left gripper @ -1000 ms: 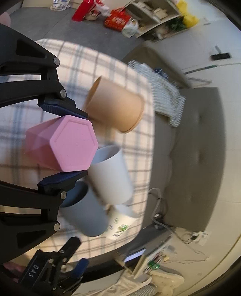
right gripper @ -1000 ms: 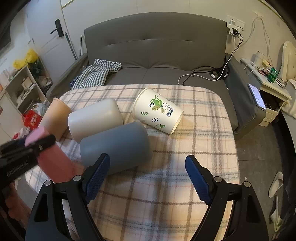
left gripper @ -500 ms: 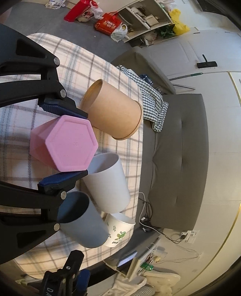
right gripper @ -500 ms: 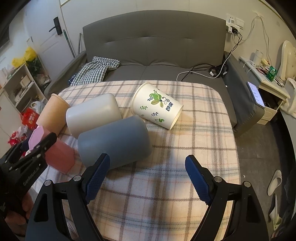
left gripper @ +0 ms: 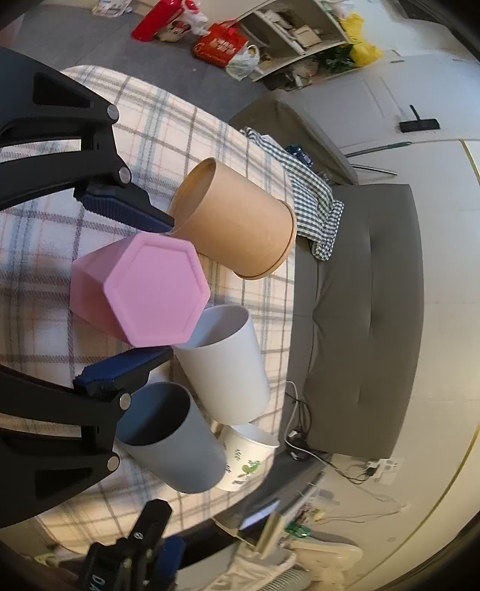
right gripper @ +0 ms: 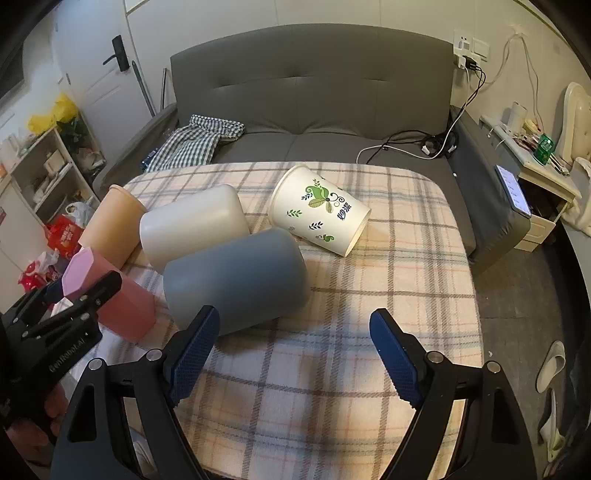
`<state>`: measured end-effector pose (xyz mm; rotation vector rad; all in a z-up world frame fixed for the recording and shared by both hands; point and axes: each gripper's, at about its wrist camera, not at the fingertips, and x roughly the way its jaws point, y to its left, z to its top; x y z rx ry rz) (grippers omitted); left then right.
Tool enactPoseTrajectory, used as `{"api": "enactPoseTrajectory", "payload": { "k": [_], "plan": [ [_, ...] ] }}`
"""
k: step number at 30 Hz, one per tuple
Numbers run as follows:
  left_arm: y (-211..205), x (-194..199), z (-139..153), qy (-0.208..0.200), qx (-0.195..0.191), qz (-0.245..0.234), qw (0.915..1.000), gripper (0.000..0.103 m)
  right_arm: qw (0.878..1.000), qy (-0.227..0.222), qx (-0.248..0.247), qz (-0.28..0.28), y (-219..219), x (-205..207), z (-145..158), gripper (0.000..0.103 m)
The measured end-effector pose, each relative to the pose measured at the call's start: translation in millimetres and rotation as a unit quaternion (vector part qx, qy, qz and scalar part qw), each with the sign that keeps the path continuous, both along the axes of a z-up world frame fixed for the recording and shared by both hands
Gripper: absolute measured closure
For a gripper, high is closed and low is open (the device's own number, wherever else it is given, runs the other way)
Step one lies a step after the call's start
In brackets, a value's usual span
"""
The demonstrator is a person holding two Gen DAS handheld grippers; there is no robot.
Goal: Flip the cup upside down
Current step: 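Lower the pink cup onto the table with the left gripper, rim down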
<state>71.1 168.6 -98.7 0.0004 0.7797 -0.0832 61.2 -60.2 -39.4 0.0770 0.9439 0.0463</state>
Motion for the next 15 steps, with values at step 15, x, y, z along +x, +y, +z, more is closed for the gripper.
{"api": "enactPoseTrajectory", "payload": {
  "k": [15],
  "plan": [
    [32.0,-14.6,62.3,-0.084,-0.069,-0.027,0.9937,0.035,0.999,-0.045,-0.002,0.015,16.0,-14.3,10.4,0.019]
  ]
}}
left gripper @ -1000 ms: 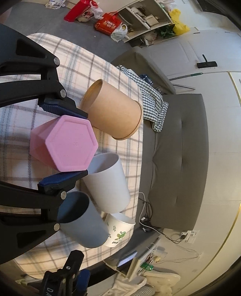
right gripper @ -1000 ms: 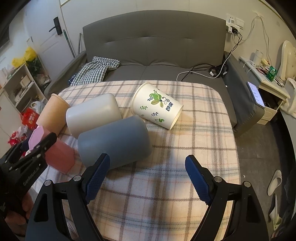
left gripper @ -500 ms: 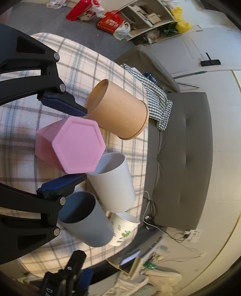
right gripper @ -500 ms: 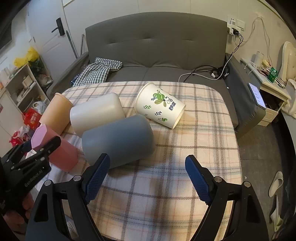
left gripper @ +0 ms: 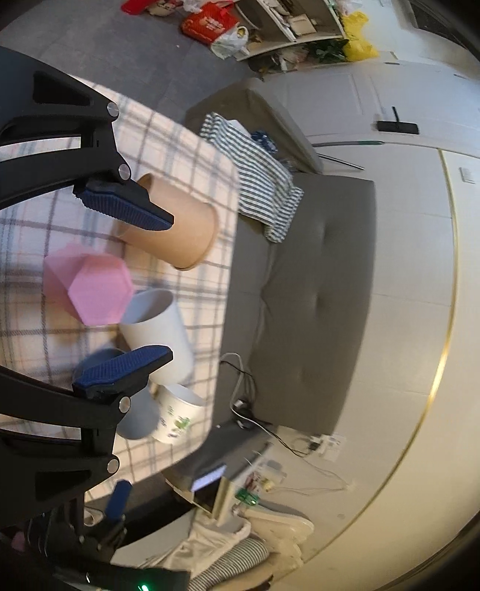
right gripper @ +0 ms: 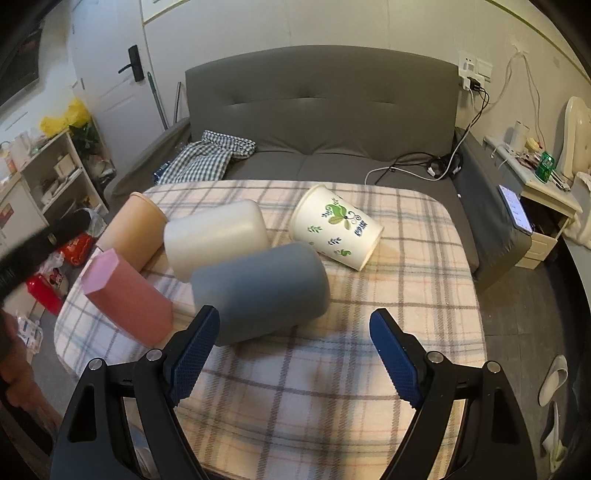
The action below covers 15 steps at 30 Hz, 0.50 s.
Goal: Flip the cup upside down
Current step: 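Lower the pink cup onto the table with the left gripper, rim down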
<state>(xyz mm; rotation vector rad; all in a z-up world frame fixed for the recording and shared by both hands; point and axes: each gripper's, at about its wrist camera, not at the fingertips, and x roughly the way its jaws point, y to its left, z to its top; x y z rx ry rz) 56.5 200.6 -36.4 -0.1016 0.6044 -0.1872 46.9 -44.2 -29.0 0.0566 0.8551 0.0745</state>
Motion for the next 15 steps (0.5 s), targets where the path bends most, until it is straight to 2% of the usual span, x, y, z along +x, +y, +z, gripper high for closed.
{"api": "enactPoseTrajectory", "payload": {
  "k": [5,15],
  "plan": [
    [14.6,-2.5,4.6,-0.01,0.003,-0.005,0.9999,0.035,1.0,-0.01,-0.004,0.007,8.3,-4.4,1.7,0.019],
    [40.3,-24.0,-0.2,-0.025,0.034,-0.039,0.9983,0.035,0.998,-0.049,0.001,0.029,29.8,-18.4,12.7,0.019]
  ]
}}
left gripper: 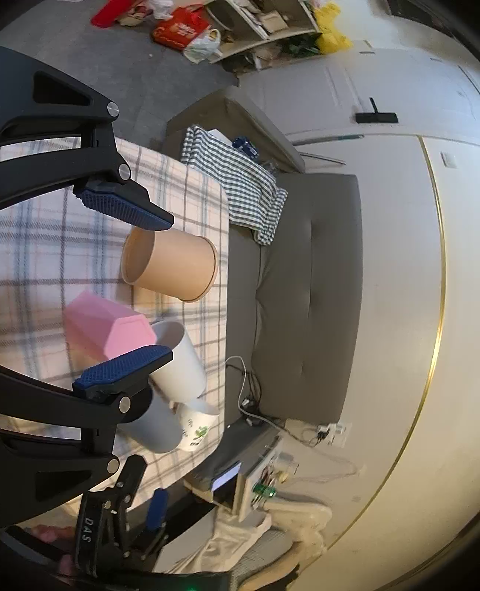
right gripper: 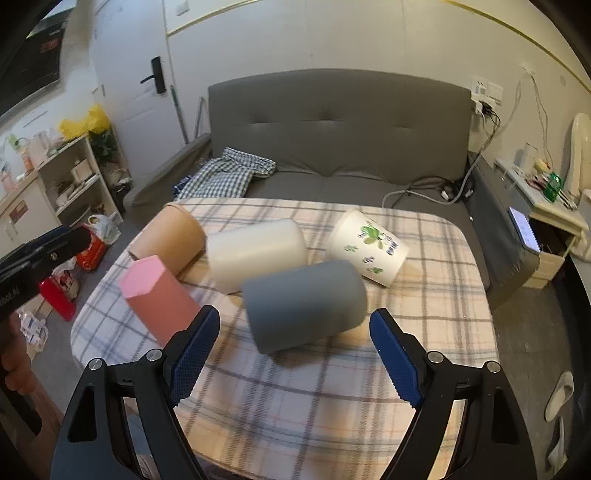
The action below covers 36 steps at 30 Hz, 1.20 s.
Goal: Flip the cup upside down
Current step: 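Lower the pink cup onto the table with the left gripper, rim down, then open the left gripper and withdraw from the pink cup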
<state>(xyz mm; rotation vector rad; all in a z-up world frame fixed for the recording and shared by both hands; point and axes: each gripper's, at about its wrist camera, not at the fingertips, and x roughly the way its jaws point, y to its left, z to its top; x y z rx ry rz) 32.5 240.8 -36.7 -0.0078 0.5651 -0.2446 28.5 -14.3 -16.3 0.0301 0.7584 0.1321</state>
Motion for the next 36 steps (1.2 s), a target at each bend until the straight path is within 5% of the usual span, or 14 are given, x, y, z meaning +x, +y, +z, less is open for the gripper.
{"api": "enactPoseTrajectory", "payload": {
  "k": [2,4,9,14,25,36],
  "plan": [
    [3.2,-5.6,-0.1,-0.002,-0.003,-0.006,1.0,0.033,1.0,-0.01,-0.013,0.011,7.8,-5.2,-0.5,0.019],
    [6.1,-11.9,-1.5,-0.005,0.0,-0.008,1.0,0.02,0.999,-0.013,-0.024,0.018,14.6,-8.6,-2.5,0.019],
    [12.5,-28.5,-14.0,-0.007,0.014,-0.002,0.9999,0.015,0.999,-0.015,-0.028,0.038,30.3,-19.8,-8.8,0.019],
    [23.0,-36.6,-30.8,0.028,0.007,0.026,0.9992,0.007,0.998,-0.042,-0.032,0.03,40.9,-35.7,-8.3,0.0],
    [37.0,-41.7,-35.6,0.008,0.015,0.069,0.9975,0.006,0.999,-0.036,-0.031,0.01,45.7,-53.8,-18.6,0.0],
    [35.9,-42.2,-38.1,0.014,0.016,0.06,0.998,0.006,0.998,-0.044,-0.033,0.014,50.3,-51.3,-21.0,0.0]
  ]
}}
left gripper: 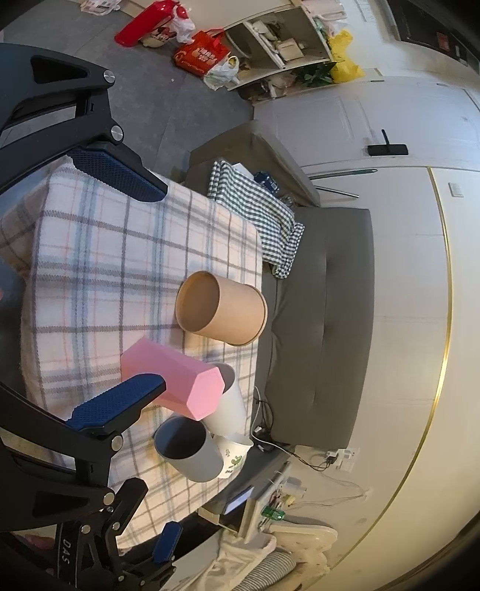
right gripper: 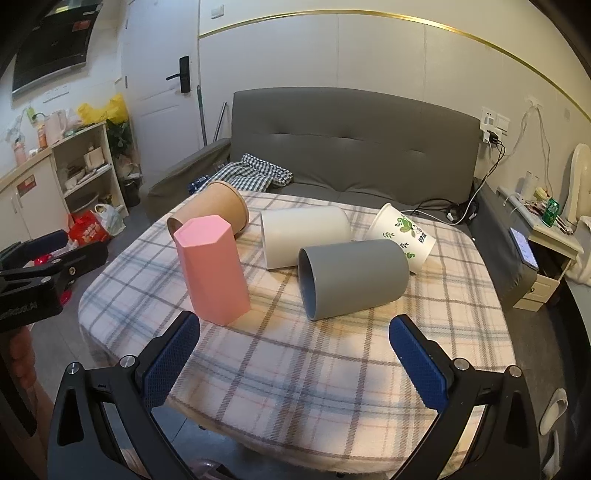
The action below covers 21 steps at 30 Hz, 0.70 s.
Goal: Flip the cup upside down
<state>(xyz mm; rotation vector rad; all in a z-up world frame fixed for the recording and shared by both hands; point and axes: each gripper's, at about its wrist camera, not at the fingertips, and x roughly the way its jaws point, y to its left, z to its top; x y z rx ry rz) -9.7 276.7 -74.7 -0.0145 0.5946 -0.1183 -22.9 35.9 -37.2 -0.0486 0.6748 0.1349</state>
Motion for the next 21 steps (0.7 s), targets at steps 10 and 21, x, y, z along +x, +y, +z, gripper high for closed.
{"api": "enactPoseTrajectory", "payload": {
  "k": [10,21],
  "plan": [
    [-2.0,-1.8,-0.1,0.0,-0.001,-0.006,1.0,0.006,1.0,0.003,0.002,-0.006,-0.4,1.8,0.2,0.0],
    [-5.0,-1.0,-2.6,0.007,-0.002,-0.016,0.9998,0.006,1.0,0.005,0.009,-0.006,0.3,3.8,-1.4,0.0]
  ]
}}
